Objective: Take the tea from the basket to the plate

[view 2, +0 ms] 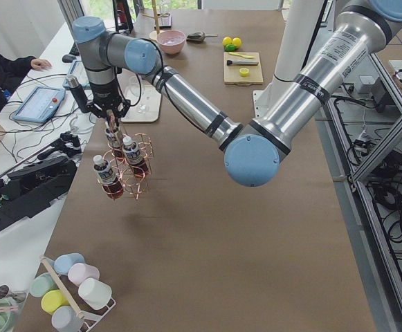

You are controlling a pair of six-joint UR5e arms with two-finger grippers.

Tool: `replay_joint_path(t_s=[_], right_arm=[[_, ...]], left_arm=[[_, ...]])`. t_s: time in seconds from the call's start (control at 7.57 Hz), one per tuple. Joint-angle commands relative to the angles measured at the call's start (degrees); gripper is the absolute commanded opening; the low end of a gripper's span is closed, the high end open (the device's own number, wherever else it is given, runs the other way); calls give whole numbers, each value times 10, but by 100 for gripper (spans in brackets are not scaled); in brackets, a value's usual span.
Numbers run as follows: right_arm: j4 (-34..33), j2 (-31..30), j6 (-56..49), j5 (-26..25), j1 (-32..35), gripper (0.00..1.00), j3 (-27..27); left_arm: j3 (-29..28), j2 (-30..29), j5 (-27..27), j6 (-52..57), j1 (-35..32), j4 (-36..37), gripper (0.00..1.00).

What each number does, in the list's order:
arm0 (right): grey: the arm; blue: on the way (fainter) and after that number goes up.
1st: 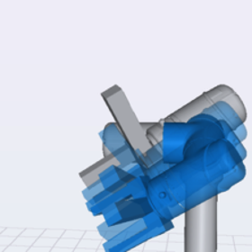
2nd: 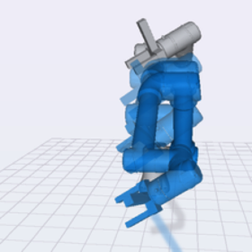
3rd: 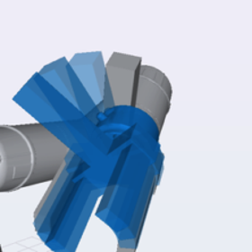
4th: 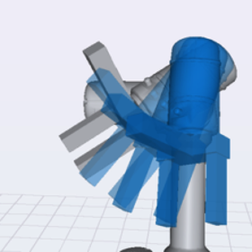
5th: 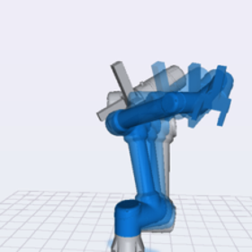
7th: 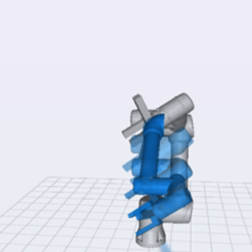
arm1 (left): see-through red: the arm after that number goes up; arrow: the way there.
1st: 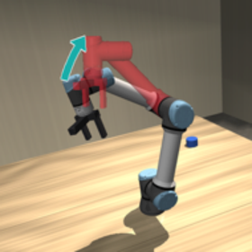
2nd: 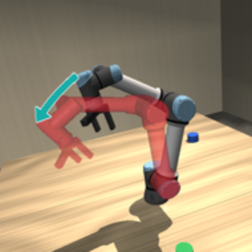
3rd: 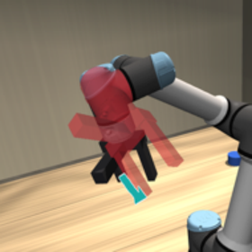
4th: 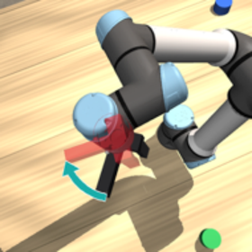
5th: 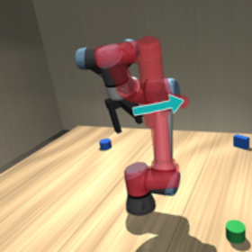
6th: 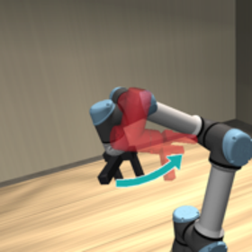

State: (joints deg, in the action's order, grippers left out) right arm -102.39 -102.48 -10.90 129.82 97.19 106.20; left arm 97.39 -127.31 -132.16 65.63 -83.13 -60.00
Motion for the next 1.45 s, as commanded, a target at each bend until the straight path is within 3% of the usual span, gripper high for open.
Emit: replay_joint_path(t_s=[0.0,0.26,0.53,0.79,1.06,1.32], right_arm=[[-1,-2,0,0,3,100,-2],[-1,3,5,6,10,100,3],[1,8,75,31,-4,100,15],[-4,45,229,35,-83,100,63],[-1,73,279,46,-117,100,74],[-4,116,343,67,-152,100,73]], left_arm=[[112,3,0,-66,3,72,0],[172,10,-7,-97,34,102,0],[209,10,-35,-98,80,153,0],[218,8,-43,-148,124,150,0],[217,-27,-51,-207,210,141,0],[218,-61,-55,-267,236,139,0]])
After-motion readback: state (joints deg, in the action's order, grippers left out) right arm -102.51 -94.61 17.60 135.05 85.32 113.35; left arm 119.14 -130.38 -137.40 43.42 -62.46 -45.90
